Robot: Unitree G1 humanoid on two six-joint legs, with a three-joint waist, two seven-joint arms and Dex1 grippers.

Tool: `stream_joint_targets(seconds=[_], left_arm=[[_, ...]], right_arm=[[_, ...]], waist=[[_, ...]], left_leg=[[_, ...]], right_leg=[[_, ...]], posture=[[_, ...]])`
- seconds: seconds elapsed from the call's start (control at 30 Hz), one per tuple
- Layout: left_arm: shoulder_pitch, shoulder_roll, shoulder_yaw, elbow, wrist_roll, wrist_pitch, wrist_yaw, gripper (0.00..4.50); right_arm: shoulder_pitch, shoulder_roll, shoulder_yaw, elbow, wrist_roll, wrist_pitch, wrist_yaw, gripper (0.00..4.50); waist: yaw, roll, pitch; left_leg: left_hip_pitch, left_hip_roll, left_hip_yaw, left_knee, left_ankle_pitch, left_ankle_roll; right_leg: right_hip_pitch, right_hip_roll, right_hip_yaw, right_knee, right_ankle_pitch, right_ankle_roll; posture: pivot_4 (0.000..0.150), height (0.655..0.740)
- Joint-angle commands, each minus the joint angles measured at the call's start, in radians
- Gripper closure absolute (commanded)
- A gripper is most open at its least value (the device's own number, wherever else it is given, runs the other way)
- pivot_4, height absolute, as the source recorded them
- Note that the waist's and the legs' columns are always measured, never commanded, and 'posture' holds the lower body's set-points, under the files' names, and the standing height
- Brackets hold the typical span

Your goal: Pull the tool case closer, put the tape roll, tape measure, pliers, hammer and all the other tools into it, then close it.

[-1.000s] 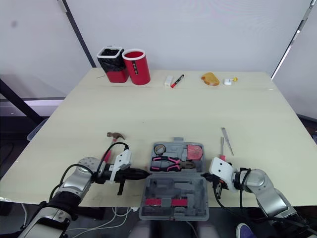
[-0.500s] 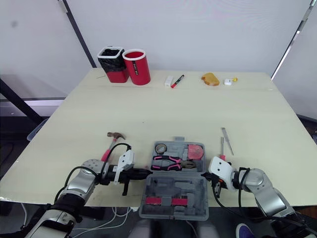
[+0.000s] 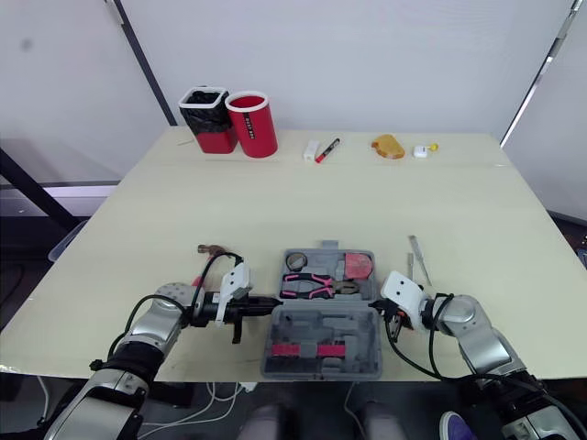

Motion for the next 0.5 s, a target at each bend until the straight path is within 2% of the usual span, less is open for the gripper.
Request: stream_joint_targets(seconds=[0.03, 0.5], left_arm=[[-0.048, -0.028, 0.003, 0.032, 0.013, -0.018, 0.035, 4.45], [-0.098, -0.048, -0.006, 0.109, 0.03, -0.059, 0.022, 4.45]], right_arm=[[-0.039, 0.026, -0.009, 0.003, 0.009, -0.032, -0.011, 4.5], [-0.063, 0.044, -0.031, 0.059, -0.01, -0.071, -0.051, 4.5]], waist=[[0.0, 0.0, 0.0], [0.001, 0.0, 0.0]], left_leg=[[0.0, 0.0, 0.0, 0.0, 0.0, 0.0], [0.0, 0.0, 0.0, 0.0, 0.0, 0.0]], right_leg=[[0.0, 0.0, 0.0, 0.0, 0.0, 0.0], [0.0, 0.0, 0.0, 0.0, 0.0, 0.001]], posture=[[0.15, 0.74], [0.15, 0.74]])
